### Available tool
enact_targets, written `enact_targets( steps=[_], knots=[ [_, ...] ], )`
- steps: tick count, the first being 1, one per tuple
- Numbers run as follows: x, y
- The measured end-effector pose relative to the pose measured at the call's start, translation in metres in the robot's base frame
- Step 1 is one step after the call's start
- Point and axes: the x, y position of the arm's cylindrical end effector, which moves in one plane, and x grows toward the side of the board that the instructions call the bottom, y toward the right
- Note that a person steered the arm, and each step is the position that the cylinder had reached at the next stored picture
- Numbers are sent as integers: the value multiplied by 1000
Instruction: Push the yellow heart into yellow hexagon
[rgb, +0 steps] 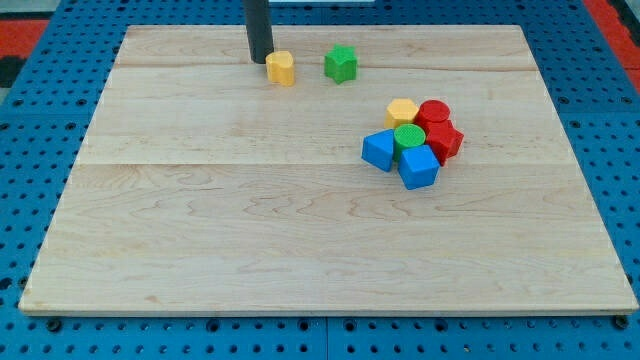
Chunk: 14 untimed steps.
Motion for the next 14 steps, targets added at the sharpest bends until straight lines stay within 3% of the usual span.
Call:
enact_targets(
  steps=[1,3,4,6,11,14],
  knots=[
    [-6,3],
    [37,23],
    [28,23],
    [82,40],
    [75,49],
    [86,102]
  ],
)
